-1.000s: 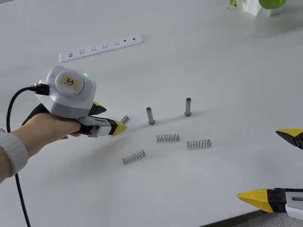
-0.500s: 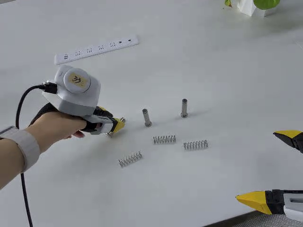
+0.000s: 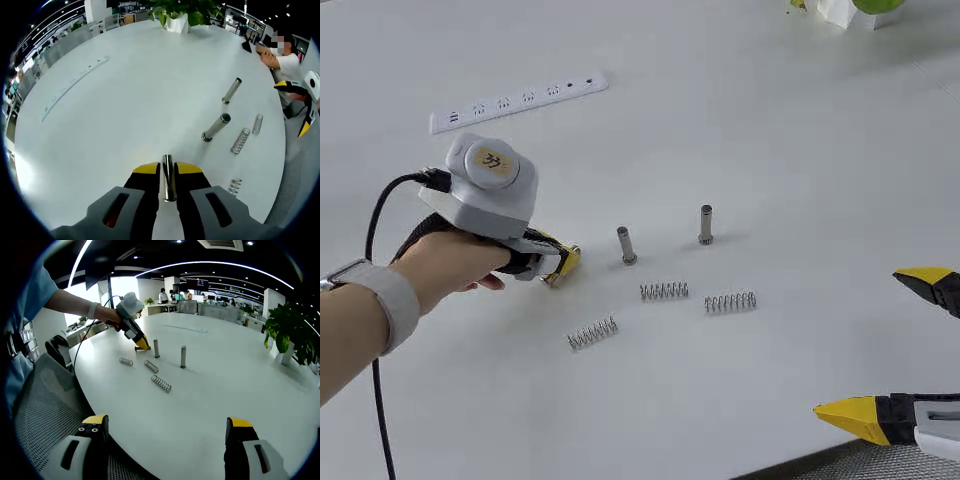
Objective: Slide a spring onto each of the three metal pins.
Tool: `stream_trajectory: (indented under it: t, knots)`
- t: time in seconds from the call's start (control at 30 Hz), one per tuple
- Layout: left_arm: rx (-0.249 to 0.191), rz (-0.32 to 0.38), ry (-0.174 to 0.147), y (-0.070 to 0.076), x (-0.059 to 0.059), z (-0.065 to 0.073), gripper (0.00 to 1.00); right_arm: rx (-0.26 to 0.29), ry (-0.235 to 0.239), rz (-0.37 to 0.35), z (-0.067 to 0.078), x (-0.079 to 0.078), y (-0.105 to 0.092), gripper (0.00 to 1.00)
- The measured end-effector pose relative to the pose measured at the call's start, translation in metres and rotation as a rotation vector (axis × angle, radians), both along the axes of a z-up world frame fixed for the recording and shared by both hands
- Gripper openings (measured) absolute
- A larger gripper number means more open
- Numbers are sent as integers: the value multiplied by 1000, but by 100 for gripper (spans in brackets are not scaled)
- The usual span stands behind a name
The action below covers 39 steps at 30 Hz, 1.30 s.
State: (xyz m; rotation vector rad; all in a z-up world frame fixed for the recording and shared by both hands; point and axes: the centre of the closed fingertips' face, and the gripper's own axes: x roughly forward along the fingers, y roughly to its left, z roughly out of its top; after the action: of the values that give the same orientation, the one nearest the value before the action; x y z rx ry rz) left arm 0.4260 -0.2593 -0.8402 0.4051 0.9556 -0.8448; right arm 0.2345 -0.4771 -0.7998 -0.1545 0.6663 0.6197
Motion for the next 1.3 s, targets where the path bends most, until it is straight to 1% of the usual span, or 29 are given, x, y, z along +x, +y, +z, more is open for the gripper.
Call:
stream_trajectory:
  t: [0.17, 0.4, 0.53, 0.83, 0.97, 1.1, 1.3]
  knots:
    - [2, 8, 5, -2, 1, -1, 6, -1, 3, -3, -2, -1, -1, 97]
    - [17, 10, 1, -3, 2, -2, 5, -3, 5, 1, -4, -2, 0, 97]
    - [28, 16, -2, -3, 2, -2, 5, -2, 4, 2, -4, -2, 1, 97]
    - [46, 42, 12, -2, 3, -2, 4, -1, 7, 0, -4, -2, 2, 97]
    - [53, 40, 7, -1, 4, -2, 4, -1, 8, 2, -4, -2, 3, 97]
    - [50, 45, 8, 1, 3, -2, 4, 0, 9, 3, -5, -3, 4, 96]
    - [18, 59, -3, 4, 4, 9, 4, 0, 10, 3, -6, -3, 4, 96]
